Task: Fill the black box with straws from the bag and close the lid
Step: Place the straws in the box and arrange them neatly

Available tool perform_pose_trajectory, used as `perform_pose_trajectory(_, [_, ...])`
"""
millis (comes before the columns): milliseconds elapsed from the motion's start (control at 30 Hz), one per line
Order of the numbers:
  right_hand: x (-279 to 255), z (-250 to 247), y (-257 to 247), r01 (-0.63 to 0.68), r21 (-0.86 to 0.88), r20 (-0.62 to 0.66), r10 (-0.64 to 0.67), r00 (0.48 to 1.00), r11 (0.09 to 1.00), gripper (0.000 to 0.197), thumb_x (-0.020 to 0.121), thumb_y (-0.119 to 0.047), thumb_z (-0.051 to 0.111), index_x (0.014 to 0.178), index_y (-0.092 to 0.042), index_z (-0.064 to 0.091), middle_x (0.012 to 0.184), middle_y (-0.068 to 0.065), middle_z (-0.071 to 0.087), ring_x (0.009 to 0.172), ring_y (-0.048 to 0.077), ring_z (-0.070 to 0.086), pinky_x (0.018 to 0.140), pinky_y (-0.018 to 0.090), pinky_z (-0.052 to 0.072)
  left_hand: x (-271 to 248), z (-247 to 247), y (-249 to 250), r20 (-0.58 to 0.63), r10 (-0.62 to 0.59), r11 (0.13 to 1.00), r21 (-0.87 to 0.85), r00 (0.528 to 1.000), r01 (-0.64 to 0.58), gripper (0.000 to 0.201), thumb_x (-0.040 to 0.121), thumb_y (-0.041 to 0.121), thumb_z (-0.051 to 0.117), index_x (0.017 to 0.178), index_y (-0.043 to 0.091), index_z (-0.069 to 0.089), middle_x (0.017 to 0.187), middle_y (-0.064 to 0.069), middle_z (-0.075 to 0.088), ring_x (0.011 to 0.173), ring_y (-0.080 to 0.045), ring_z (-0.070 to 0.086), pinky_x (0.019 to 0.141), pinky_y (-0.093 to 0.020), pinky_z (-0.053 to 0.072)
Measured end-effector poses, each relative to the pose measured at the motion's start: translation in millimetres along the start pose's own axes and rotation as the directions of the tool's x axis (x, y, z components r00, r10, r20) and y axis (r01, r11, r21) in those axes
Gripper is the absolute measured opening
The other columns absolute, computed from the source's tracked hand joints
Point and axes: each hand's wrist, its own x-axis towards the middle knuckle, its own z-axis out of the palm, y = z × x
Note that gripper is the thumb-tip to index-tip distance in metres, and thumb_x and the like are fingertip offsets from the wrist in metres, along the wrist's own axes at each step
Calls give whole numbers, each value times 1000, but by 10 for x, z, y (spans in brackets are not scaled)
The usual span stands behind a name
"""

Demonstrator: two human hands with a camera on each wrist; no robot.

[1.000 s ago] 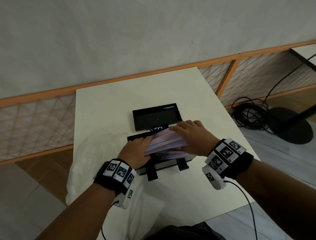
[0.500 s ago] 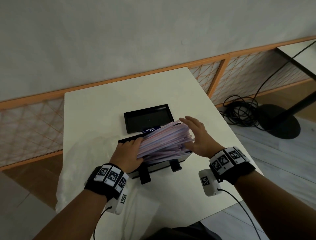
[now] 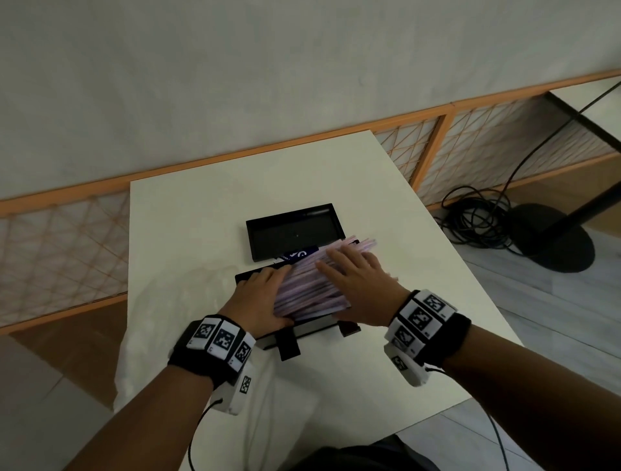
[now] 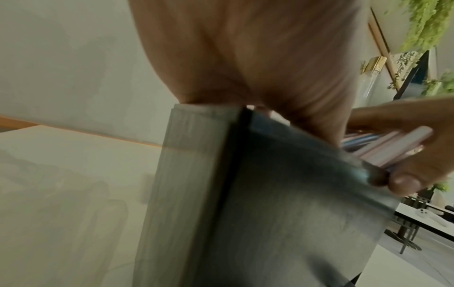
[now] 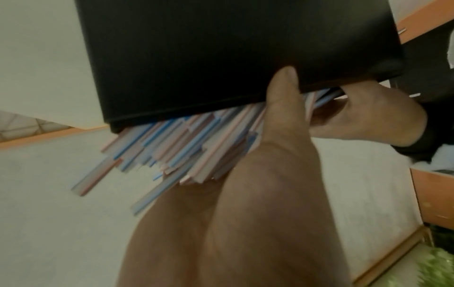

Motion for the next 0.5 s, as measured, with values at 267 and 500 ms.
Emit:
perform_pose_trajectory(267, [45, -82, -12, -69, 76, 70, 63, 996, 995, 86, 69, -39, 73, 142, -22, 30, 137, 8, 43, 120, 34, 43, 93, 52, 44, 42, 59, 65, 22, -47, 996, 77, 999, 45, 81, 69, 42, 73, 136, 19, 33, 129, -8, 38, 114, -27, 47, 94, -42, 44])
perform_pose_trajectory(500, [252, -220, -74, -85, -176, 189, 118, 975, 981, 68, 81, -19, 62, 139, -27, 27, 133, 14, 42, 111, 39, 48, 84, 46, 46, 46, 75, 90, 33, -56, 997, 51, 998, 54, 87, 70, 41, 71, 140, 24, 22, 128, -8, 48, 112, -28, 53, 93, -45, 47])
